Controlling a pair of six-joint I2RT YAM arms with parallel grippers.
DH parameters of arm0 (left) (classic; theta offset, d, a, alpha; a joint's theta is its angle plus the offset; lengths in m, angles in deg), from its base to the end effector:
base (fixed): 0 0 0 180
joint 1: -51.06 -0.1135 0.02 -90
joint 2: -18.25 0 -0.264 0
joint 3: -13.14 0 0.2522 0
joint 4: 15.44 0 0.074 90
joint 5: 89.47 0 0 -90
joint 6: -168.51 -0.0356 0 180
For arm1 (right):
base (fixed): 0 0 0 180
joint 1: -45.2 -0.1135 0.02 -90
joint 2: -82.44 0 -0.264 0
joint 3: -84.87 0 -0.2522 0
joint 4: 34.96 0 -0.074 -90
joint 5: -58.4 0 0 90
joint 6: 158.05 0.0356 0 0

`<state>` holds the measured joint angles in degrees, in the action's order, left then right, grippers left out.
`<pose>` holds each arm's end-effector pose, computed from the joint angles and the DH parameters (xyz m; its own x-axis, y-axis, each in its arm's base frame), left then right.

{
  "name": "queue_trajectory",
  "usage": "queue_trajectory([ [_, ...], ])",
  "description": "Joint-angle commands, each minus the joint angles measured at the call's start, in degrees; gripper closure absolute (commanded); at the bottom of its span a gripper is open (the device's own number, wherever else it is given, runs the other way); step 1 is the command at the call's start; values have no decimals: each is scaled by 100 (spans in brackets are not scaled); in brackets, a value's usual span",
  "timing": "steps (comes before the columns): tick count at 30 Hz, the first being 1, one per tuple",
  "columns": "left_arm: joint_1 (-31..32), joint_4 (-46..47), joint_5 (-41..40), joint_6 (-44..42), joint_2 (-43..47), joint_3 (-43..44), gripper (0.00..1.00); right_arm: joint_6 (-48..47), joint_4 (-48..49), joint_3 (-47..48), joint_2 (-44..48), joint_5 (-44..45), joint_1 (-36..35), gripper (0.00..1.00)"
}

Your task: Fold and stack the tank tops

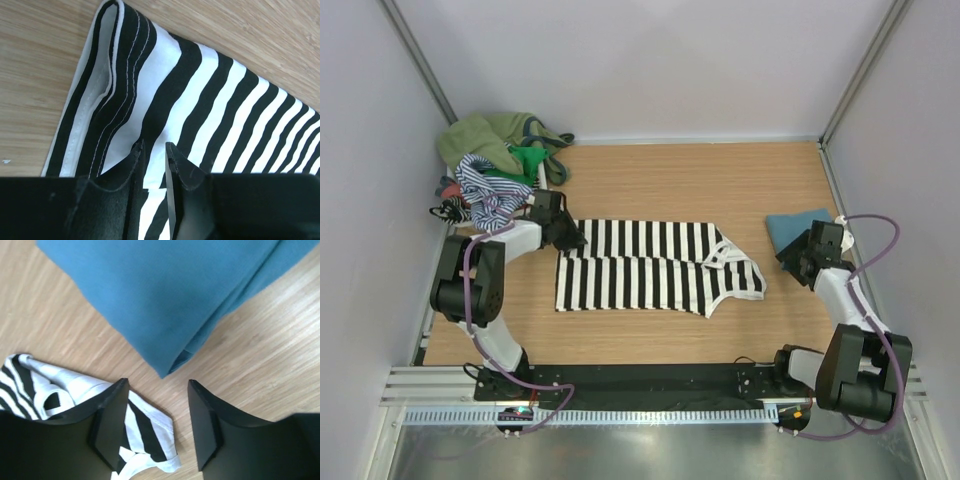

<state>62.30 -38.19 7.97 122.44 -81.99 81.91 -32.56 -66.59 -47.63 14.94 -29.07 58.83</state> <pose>0.3384 -0.0720 0.1530 -0.7587 -0.5506 -0.3482 -0.3594 0.7995 -0.4813 0.2173 -0.0543 0.1852 -0.4682 0.7103 -0.5255 0.6557 0.6780 0.3322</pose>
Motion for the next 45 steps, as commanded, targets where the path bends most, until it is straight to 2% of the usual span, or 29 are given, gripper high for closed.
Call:
queue_trajectory([
  [1, 35, -120, -243, -156, 330, -69, 76, -216, 309, -25, 430, -294, 17, 46],
  [2, 62, -129, -243, -147, 339, -60, 76, -270, 423, -95, 509, -1019, 17, 48],
  [5, 158, -76, -164, -112, 357, -60, 76, -454, 855, -306, 642, -2025, -148, 55],
  [10, 264, 82, -85, -121, 514, -130, 75, -946, 293, 159, 449, -1308, -1282, 61],
  [11, 316, 91, -111, -129, 541, -139, 75, -1008, 249, 220, 370, -1220, -1719, 62],
  [14, 431, 108, -268, -191, 647, -165, 74, -895, 170, 458, -86, -1237, -2126, 59],
  [18, 554, 38, -480, -235, 700, -157, 74, -631, 371, 573, -570, -1263, -2268, 51],
  [30, 624, -32, -375, -244, 428, -16, 74, -358, 1022, 669, -1519, -1368, -2496, 52],
  [31, 624, -76, -419, -252, 392, 19, 74, -410, 1031, 704, -1581, -1395, -2497, 54],
  [32, 624, -154, -410, -261, 348, 45, 75, -454, 1005, 792, -1703, -1395, -2497, 64],
  [34, 624, -208, -402, -261, 190, 133, 75, -516, 917, 906, -1792, -1264, -2496, 75],
  [35, 624, -252, -375, -253, 138, 160, 75, -621, 786, 1037, -1871, -1211, -2497, 84],
  [38, 616, -322, -253, -253, -100, 283, 77, -797, 287, 1380, -1933, -615, -2496, 96],
  [42, 616, -419, -410, -305, -285, 415, 80, -868, -313, 1741, -1872, 991, -2496, 99],
  [45, 616, -436, -595, -349, -381, 423, 80, -789, -551, 1970, -1837, 1495, -2488, 99],
])
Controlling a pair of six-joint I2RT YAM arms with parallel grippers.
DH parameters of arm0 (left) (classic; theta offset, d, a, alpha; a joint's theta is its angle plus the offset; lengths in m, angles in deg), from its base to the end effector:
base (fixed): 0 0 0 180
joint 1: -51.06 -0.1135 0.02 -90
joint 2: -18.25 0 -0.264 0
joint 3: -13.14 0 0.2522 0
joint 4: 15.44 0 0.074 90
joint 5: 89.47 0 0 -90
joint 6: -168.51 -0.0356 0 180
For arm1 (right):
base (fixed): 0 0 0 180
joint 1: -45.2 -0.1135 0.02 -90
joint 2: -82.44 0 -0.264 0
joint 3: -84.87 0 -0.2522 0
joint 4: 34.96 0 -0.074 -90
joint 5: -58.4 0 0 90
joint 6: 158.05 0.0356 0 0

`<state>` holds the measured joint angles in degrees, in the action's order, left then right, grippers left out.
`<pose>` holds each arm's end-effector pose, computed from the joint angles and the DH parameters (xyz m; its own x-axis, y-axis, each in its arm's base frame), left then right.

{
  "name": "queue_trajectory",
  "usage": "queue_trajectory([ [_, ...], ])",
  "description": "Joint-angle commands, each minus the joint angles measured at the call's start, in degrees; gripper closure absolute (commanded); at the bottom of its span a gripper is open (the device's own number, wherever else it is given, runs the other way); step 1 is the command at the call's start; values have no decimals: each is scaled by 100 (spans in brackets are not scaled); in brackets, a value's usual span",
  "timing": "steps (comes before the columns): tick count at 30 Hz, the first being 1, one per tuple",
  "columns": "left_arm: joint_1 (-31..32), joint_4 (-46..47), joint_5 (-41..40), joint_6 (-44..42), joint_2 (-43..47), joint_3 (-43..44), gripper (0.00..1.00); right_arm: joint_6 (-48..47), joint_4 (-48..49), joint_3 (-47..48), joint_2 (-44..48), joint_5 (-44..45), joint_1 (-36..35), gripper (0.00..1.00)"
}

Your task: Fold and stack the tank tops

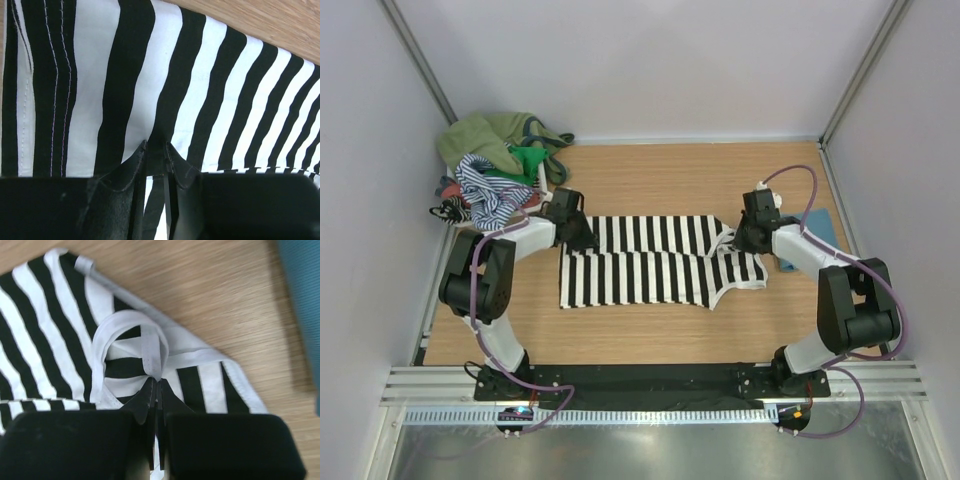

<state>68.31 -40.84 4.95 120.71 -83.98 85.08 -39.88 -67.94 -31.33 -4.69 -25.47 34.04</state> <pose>0.3386 -0.1080 0.1539 -0.8108 -0.4495 -0.3748 -0.2801 0.8604 -0.4258 0.2941 0.0542 0.1863 -0.7830 0.3240 -0.5309 0.2670 0.9461 0.1835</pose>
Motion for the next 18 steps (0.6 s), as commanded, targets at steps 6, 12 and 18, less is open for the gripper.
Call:
queue_trajectory([
  [6, 6, -356, -188, -229, -569, 361, 81, -109, -669, 673, -49, 2021, -18, 99],
  [12, -3, -374, -249, -273, -552, 344, 81, -48, -1268, 1657, -682, 3481, -18, 99],
  [18, -21, -436, -205, -299, -631, 414, 82, -39, -1365, 2317, -1130, 3773, -18, 57],
])
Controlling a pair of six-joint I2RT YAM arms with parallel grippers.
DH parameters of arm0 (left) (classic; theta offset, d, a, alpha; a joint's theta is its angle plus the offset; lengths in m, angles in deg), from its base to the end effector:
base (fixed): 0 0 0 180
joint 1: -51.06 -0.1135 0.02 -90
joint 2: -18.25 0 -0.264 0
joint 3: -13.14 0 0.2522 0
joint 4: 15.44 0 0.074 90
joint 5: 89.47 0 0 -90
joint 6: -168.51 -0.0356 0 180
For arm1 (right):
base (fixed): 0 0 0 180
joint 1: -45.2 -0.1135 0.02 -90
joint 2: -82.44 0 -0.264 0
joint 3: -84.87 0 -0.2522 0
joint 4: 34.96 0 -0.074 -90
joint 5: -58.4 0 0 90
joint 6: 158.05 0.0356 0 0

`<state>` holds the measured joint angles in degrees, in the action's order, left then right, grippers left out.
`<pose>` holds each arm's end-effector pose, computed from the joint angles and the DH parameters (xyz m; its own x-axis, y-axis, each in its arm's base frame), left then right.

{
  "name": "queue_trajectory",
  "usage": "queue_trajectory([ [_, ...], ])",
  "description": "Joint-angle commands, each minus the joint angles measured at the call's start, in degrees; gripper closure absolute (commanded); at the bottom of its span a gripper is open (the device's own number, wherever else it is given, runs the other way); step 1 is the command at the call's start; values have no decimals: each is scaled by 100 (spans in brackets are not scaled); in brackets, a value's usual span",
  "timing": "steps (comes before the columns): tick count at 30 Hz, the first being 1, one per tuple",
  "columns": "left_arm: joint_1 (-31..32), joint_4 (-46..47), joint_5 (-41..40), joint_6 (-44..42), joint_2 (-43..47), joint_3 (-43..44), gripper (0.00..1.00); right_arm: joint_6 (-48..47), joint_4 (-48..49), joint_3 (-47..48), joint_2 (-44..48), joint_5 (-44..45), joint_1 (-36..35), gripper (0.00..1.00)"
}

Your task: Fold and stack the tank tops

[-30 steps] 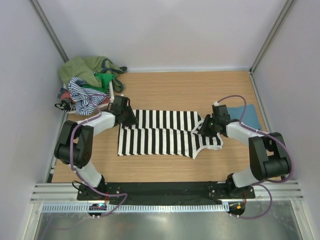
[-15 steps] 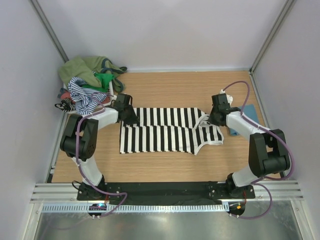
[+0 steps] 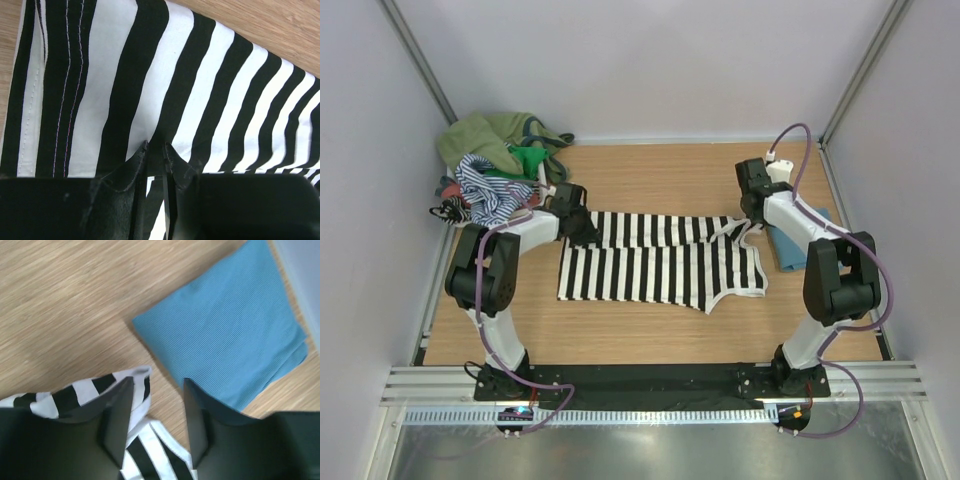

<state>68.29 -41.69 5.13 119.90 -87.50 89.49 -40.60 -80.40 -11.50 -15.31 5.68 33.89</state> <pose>0.3556 -0.1133 0.1534 -0.8154 -0.4371 -0.3795 -0.2674 0.8659 -0.4227 0.3494 0.0479 0.2253 -0.6835 0.2374 -0.6903 0.5183 0.8237 -0.2299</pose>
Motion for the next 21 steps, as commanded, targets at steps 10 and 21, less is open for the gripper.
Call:
queue_trajectory([
  [10, -27, -421, -311, -271, -165, -27, 82, 24, 758, -409, 588, -1428, -3, 48],
  [21, 8, -403, -205, -245, -33, -54, 81, 542, 1550, -1379, 776, -3638, 524, 31],
])
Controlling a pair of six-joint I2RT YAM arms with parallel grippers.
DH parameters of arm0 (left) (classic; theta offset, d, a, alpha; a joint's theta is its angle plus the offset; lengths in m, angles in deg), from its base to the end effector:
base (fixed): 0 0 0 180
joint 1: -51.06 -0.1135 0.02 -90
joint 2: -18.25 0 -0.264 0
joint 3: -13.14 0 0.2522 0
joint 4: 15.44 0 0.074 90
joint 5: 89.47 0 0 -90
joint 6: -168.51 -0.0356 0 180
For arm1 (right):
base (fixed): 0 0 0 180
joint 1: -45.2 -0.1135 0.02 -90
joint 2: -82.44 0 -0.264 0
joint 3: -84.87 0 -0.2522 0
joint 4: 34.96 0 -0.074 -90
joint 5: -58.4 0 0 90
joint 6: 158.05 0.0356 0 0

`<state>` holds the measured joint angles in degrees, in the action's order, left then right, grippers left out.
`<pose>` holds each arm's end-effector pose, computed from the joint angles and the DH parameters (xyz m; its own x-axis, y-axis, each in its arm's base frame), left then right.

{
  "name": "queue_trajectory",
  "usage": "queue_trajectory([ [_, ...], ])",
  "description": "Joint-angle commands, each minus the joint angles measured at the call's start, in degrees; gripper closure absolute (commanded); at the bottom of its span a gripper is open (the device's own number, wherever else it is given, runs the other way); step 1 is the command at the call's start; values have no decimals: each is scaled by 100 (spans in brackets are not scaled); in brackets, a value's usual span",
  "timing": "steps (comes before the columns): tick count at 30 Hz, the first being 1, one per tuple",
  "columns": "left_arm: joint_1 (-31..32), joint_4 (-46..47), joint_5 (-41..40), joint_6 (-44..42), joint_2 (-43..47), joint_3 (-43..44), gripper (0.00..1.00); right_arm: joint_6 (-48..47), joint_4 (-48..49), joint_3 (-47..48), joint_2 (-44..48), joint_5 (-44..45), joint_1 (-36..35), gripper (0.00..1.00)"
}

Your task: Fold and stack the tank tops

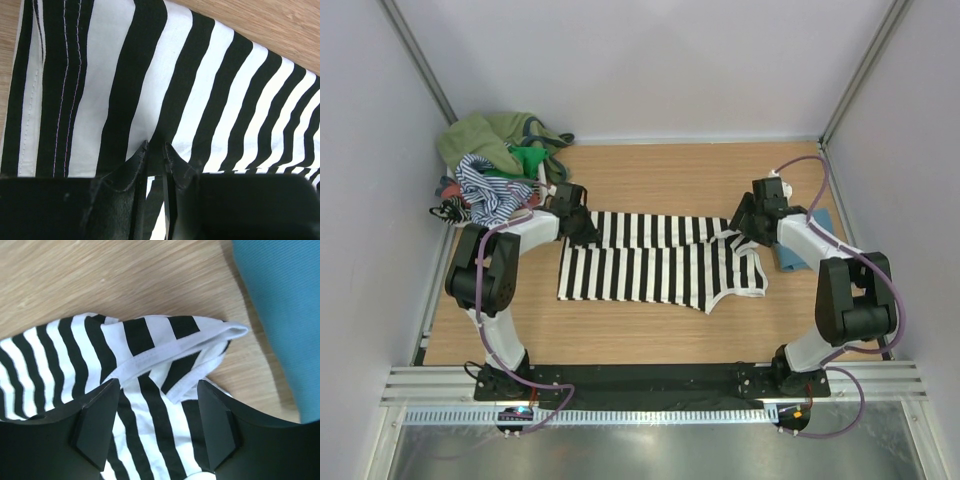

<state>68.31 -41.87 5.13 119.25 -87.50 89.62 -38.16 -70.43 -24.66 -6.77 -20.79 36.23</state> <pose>0.3557 -0.1134 0.1538 -0.8188 -0.4269 -0.3837 -0.2582 0.8710 -0.4180 0.3161 0.0431 0.2081 -0.7170 0.3824 -0.5828 0.3604 0.9190 0.1595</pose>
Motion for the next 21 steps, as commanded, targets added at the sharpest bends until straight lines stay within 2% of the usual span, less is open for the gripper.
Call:
queue_trajectory([
  [1, 6, -394, -197, -179, -33, -67, 81, 394, 754, -133, -123, -1245, 369, 30],
  [6, 32, -395, -179, -171, -15, -67, 81, 1185, 1406, -274, -491, -2010, 721, 25],
  [10, 32, -386, -161, -171, -33, -58, 81, 1642, 1627, -187, -589, -2153, 809, 22],
  [15, 32, -368, -91, -153, -86, -49, 81, 2414, 1102, 146, -598, -1767, 992, 14],
  [21, 50, -360, -108, -153, -16, -75, 81, 3399, 327, 420, -633, -1196, 1003, 16],
])
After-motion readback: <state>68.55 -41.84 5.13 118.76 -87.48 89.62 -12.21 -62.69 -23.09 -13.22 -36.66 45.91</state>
